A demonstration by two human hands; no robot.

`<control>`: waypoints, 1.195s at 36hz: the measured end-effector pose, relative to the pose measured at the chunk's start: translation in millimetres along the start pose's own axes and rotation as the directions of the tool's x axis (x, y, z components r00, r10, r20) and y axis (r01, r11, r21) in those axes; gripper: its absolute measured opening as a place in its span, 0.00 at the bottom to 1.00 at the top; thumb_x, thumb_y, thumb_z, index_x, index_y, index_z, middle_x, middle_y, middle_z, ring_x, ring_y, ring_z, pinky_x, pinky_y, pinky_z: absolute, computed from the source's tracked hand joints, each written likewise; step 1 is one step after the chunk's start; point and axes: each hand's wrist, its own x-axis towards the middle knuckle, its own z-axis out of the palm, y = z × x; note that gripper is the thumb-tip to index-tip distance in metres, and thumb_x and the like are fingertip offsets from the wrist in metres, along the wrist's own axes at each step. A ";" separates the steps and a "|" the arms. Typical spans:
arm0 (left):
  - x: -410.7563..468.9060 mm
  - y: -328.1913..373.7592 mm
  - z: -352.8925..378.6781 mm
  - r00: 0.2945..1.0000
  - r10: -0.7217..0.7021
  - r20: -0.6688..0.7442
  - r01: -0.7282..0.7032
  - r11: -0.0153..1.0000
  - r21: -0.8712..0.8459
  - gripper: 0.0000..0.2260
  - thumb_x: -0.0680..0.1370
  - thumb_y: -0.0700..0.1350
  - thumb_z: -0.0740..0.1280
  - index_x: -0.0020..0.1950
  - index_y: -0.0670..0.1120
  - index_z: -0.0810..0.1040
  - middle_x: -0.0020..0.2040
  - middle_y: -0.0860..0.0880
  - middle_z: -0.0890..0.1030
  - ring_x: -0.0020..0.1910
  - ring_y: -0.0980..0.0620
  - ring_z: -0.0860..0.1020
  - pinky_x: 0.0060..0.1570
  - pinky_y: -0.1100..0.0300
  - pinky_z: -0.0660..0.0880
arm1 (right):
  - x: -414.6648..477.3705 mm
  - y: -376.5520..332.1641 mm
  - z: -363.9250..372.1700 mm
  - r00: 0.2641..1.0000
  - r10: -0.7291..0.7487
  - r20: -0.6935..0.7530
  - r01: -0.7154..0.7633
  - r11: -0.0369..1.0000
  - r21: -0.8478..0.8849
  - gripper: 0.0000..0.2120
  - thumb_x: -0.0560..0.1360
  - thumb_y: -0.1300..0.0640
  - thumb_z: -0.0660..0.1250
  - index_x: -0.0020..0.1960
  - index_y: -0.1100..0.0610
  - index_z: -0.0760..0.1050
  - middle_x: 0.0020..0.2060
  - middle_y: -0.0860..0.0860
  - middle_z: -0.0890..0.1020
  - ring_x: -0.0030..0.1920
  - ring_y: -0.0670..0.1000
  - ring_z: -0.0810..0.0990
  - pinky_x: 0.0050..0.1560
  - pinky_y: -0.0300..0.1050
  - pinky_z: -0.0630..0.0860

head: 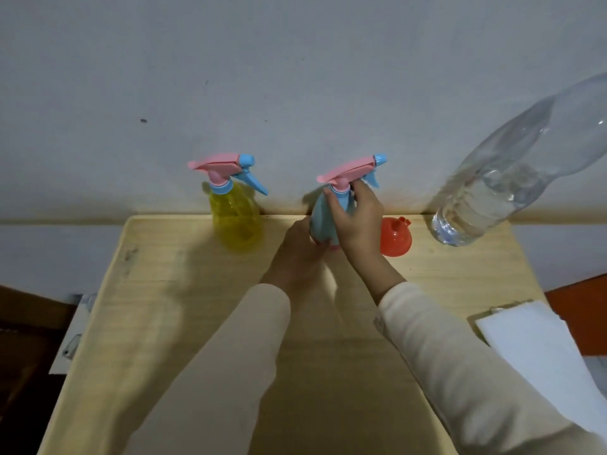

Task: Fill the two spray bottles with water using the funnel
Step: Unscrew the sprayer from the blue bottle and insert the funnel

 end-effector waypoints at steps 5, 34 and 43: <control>1.3 -3.5 1.2 0.997 0.045 -0.059 -0.050 0.996 -0.074 0.21 0.68 0.55 0.71 0.57 0.47 0.75 0.50 0.52 0.81 0.46 0.60 0.79 0.42 0.64 0.77 | 0.9 0.6 -2.6 1.000 0.029 -0.005 -0.028 0.994 0.107 0.08 0.72 0.55 0.72 0.49 0.58 0.79 0.41 0.47 0.81 0.42 0.44 0.78 0.43 0.29 0.71; -62.1 40.6 -9.6 0.959 0.264 0.105 -0.216 0.916 -0.338 0.35 0.65 0.58 0.72 0.69 0.53 0.63 0.61 0.48 0.75 0.57 0.51 0.78 0.50 0.51 0.81 | 20.8 -26.1 -86.6 0.817 0.125 0.563 -0.469 0.712 0.523 0.10 0.78 0.56 0.62 0.51 0.62 0.77 0.47 0.55 0.82 0.48 0.52 0.80 0.50 0.44 0.76; -75.8 50.2 -7.0 0.957 0.285 0.045 -0.238 0.866 -0.439 0.33 0.68 0.53 0.72 0.69 0.60 0.60 0.63 0.50 0.72 0.60 0.51 0.76 0.50 0.59 0.79 | 6.9 -37.0 -69.5 0.815 0.450 0.366 -0.573 0.724 0.384 0.15 0.74 0.44 0.65 0.51 0.54 0.76 0.47 0.52 0.81 0.50 0.53 0.79 0.56 0.53 0.76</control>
